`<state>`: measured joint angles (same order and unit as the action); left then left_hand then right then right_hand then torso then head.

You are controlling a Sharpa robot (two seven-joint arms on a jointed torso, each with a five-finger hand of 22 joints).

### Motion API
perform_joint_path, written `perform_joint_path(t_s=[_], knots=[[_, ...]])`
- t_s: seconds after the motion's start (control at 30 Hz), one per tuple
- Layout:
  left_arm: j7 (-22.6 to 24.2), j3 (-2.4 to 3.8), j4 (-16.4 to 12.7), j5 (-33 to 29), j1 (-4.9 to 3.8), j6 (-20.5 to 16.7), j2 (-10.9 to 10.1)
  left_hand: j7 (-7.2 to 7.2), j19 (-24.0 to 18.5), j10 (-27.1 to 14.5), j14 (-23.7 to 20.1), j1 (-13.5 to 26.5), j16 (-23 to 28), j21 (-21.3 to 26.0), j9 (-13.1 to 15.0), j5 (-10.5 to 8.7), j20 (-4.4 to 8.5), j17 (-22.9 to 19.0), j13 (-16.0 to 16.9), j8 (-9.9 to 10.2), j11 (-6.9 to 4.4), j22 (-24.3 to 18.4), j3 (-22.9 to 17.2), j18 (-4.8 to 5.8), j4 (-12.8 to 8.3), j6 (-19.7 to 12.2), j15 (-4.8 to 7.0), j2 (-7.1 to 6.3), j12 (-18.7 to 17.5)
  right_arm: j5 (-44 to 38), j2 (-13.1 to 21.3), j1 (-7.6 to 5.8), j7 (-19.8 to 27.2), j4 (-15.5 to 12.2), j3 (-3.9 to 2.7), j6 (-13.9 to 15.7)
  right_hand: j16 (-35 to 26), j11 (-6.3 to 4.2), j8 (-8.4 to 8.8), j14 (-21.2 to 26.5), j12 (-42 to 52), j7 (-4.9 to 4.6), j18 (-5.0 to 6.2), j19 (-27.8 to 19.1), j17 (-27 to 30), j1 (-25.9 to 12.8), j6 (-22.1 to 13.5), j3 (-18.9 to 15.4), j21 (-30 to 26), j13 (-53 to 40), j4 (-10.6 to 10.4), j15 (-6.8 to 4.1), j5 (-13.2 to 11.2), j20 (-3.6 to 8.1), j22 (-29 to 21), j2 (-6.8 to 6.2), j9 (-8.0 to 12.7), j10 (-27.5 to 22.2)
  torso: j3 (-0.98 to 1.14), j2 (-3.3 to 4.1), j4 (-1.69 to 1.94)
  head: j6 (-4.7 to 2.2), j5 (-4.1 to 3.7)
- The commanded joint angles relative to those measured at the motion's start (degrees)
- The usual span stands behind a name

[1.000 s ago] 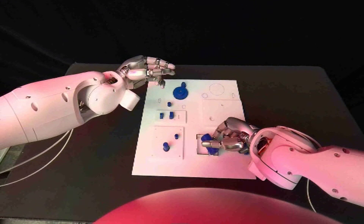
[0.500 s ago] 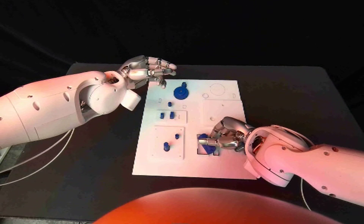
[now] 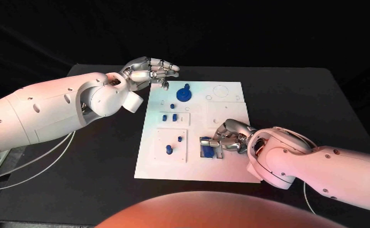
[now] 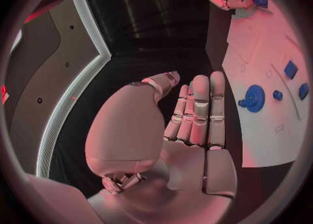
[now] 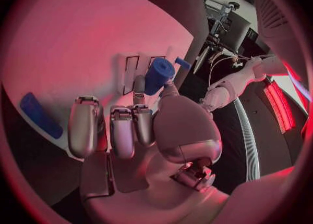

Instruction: Assemble the parts on the task board

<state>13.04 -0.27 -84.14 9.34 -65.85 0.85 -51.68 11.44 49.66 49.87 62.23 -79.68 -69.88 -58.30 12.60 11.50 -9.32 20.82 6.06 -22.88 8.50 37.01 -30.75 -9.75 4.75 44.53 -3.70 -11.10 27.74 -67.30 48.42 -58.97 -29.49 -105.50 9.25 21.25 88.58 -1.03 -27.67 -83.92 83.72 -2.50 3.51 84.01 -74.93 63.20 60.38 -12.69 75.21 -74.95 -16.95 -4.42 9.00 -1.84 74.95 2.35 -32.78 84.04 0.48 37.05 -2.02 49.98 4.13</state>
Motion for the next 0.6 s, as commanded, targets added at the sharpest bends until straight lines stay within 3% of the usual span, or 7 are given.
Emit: perform_joint_path(t_s=[0.03,0.17,0.27,0.6], knots=[[0.2,0.04,-0.2,-0.2,-0.02,0.9,0.1,0.78,0.4,-0.4,-0.2,0.7,-0.4,0.4,0.1,0.29,-0.16,0.1,0.1,-0.2,-0.02,-0.1,0.2,-0.82,0.0,-0.5,-0.30,-0.02,0.4,-2.5,-0.3,0.17,-1.1,-0.1,0.09,-1.9,0.1,-0.54,0.26,-5.1,-0.4,0.02,-0.46,0.9,-9.9,-1.9,-0.5,-1.1,-0.4,-9.3,0.0,-0.50,0.1,0.35,10.1,-0.67,-0.2,2.8,-0.04,-0.01,-0.04,-0.11,-0.02],[0.2,0.04,-0.2,-0.2,-0.02,0.9,0.0,0.78,0.4,-0.4,-0.2,0.7,-0.4,0.4,0.1,0.29,-0.16,0.1,0.1,-0.2,-0.02,-0.1,0.2,-0.82,0.0,-0.5,-0.30,-0.02,0.4,-3.6,-0.3,0.17,-1.2,-0.3,0.09,-2.0,0.1,-0.54,0.10,-5.1,-0.5,0.01,-0.44,0.8,-9.9,-5.4,-0.6,-0.1,-0.6,-9.3,-0.1,-0.50,0.4,0.35,10.2,-2.98,-0.7,2.8,-0.01,-0.02,-0.03,-0.12,0.01],[0.2,0.04,-0.2,-0.2,-0.02,0.9,0.0,0.78,0.4,-0.4,-0.2,0.7,-0.4,0.4,0.1,0.29,-0.16,0.1,0.1,-0.2,-0.02,-0.1,0.2,-0.82,0.0,-0.5,-0.30,-0.02,0.4,-4.2,-0.2,0.17,-1.1,-0.6,0.09,-1.9,0.1,-0.55,0.04,-5.1,-0.5,0.01,-0.45,0.9,-10.0,-6.6,-0.7,1.1,-0.6,-9.3,-0.1,-0.50,0.4,0.36,10.2,-3.87,-0.9,2.8,0.00,-0.04,-0.04,-0.12,0.02],[0.2,0.04,-0.2,-0.2,-0.02,0.8,-0.2,0.78,0.4,-0.4,-0.2,0.7,-0.4,0.4,0.1,0.29,-0.16,0.1,0.1,-0.2,-0.02,-0.1,0.2,-0.82,0.0,-0.5,-0.30,-0.02,0.4,-5.5,2.0,0.18,-0.2,-3.4,0.08,-1.8,0.2,-0.58,0.00,-5.2,-0.3,0.05,-0.49,1.0,-10.1,-5.5,-0.7,2.8,-0.4,-9.6,0.1,-0.53,0.3,0.37,10.3,-3.54,-1.1,3.0,0.02,-0.03,-0.10,-0.25,0.01]])
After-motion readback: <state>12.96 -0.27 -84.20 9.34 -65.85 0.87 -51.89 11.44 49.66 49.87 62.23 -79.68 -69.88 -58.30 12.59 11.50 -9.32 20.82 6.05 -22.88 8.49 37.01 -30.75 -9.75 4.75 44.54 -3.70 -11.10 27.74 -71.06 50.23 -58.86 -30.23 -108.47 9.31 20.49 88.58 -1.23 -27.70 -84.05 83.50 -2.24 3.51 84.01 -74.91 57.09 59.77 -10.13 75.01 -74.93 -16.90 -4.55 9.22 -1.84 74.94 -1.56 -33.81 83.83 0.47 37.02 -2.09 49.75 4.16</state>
